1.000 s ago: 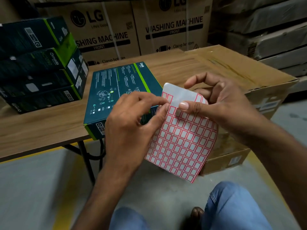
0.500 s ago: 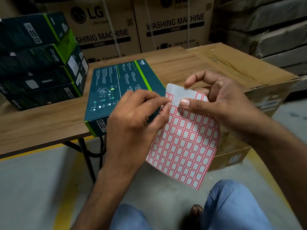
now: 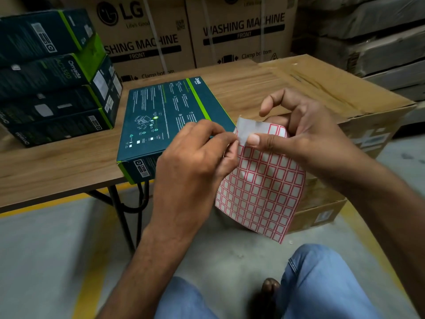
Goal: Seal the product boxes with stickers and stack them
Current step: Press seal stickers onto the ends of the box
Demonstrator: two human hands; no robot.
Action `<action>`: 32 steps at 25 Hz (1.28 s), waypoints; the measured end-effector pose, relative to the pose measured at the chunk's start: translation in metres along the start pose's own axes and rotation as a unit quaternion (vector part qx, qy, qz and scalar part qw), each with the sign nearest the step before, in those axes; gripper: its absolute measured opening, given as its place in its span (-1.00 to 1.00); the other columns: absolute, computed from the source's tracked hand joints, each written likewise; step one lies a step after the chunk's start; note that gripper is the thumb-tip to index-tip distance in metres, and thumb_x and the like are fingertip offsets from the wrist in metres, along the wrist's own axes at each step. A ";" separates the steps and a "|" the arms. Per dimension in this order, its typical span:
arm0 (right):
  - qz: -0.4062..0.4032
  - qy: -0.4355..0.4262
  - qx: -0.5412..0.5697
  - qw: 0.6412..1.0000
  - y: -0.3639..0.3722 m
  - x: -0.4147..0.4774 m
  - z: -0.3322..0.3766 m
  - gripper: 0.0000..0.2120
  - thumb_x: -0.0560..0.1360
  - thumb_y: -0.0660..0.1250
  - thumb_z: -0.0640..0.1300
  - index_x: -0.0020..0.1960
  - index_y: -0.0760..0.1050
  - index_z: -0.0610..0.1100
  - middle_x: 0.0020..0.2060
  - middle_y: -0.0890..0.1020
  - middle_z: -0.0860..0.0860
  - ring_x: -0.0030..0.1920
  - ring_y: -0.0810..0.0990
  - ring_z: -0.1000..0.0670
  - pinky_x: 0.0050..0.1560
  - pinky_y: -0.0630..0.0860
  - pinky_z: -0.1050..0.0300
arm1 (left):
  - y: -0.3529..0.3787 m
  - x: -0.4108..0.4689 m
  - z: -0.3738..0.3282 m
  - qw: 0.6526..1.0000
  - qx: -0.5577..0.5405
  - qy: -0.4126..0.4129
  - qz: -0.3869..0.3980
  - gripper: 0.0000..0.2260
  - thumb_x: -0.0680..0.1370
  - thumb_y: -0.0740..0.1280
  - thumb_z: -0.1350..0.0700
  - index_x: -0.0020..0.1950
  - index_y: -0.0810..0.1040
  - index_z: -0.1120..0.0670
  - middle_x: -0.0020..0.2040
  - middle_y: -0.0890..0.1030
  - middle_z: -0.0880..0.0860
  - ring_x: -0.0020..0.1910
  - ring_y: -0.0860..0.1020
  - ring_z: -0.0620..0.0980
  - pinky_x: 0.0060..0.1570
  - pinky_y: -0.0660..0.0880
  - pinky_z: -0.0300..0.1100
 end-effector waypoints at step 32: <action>-0.013 0.027 0.100 0.995 0.004 0.000 -0.005 -0.57 0.42 0.48 -0.22 0.21 0.39 -0.05 -0.18 0.76 -0.15 -0.20 0.77 -0.10 -0.28 0.64 0.19 | 0.003 -0.003 0.008 0.998 -0.028 -0.008 -0.064 -0.87 0.61 0.47 0.17 0.05 0.71 0.23 0.00 0.68 0.16 -0.05 0.64 0.08 -0.08 0.58 -0.02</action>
Point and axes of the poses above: each hand's wrist, its own x-axis towards the middle knuckle, its own y-axis out of the palm, z = x × y, the point moved 3 cm from there along x, towards the middle knuckle
